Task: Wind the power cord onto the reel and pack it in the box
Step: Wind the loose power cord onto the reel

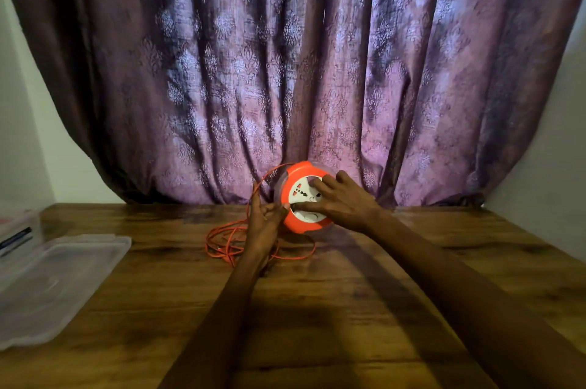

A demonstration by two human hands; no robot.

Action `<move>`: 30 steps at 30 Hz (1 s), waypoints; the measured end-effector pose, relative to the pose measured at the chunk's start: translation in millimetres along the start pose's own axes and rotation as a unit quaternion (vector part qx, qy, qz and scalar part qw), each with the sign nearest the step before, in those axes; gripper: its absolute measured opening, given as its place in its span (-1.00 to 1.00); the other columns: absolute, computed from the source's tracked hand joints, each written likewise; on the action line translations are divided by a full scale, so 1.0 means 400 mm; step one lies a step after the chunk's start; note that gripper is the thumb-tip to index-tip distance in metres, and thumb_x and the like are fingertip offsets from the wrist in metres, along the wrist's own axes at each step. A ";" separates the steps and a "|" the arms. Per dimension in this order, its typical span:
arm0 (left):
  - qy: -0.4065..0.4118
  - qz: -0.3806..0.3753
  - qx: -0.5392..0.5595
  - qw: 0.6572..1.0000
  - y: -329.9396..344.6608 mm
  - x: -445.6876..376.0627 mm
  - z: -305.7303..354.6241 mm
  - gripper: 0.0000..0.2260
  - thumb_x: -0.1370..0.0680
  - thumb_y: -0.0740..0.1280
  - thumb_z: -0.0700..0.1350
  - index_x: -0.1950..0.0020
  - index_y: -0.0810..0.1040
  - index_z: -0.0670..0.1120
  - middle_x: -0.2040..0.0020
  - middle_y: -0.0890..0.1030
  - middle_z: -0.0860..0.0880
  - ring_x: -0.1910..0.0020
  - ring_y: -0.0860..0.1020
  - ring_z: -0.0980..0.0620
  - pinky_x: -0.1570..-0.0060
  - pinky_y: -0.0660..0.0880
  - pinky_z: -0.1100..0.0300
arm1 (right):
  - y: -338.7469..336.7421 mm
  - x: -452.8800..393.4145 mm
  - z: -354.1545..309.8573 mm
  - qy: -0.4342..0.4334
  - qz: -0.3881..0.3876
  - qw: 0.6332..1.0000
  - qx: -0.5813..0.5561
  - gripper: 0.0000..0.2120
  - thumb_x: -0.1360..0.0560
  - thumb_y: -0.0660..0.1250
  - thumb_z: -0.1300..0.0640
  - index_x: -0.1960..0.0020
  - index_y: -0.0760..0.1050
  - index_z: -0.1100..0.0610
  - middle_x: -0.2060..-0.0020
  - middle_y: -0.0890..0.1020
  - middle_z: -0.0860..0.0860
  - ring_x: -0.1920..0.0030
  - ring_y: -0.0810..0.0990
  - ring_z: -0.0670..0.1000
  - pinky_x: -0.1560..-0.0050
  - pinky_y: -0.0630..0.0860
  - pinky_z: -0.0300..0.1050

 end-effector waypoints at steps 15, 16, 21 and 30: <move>-0.048 -0.049 -0.016 0.997 0.037 0.025 -0.023 -0.35 -0.61 0.36 -0.18 -0.50 0.21 0.39 -0.12 0.58 -0.07 0.01 0.63 -0.10 0.17 0.64 -0.07 | 0.014 -0.008 0.035 0.240 -0.035 0.958 -0.151 -0.35 -0.41 0.32 -0.30 -0.47 0.31 -0.25 -0.10 0.65 0.13 -0.13 0.53 0.20 -0.11 0.35 0.10; -0.034 -0.043 -0.016 0.998 0.041 0.025 -0.017 -0.38 -0.61 0.36 -0.16 -0.45 0.25 0.46 -0.15 0.59 -0.05 0.00 0.64 -0.10 0.17 0.64 -0.07 | 0.017 -0.013 0.044 0.283 -0.037 0.940 -0.189 -0.35 -0.39 0.32 -0.33 -0.46 0.30 -0.26 -0.13 0.65 0.11 -0.16 0.53 0.20 -0.12 0.34 0.09; 0.014 -0.035 -0.028 0.999 0.027 0.030 0.000 -0.39 -0.62 0.33 -0.23 -0.49 0.27 0.35 -0.29 0.60 -0.02 -0.06 0.65 -0.01 0.09 0.64 -0.09 | 0.041 -0.038 0.026 0.443 -0.033 0.818 -0.366 -0.33 -0.28 0.37 -0.38 -0.35 0.37 -0.24 -0.16 0.66 0.06 -0.19 0.59 0.18 -0.15 0.41 0.05; 0.046 -0.006 -0.061 0.997 0.009 0.028 -0.021 -0.49 -0.58 0.36 -0.30 -0.50 0.34 -0.03 -0.31 0.57 -0.07 -0.14 0.62 0.18 -0.09 0.63 0.05 | 0.162 -0.022 -0.064 0.576 0.038 0.310 -0.755 -0.54 -0.36 0.50 -0.23 0.22 0.53 0.19 0.40 0.69 0.19 0.63 0.44 0.03 0.59 0.36 -0.25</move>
Point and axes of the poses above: each hand's wrist, its own x-axis away from the middle knuckle, its own y-axis out of the palm, z = x × y, the point moved 6 cm from there along -x, towards the middle knuckle
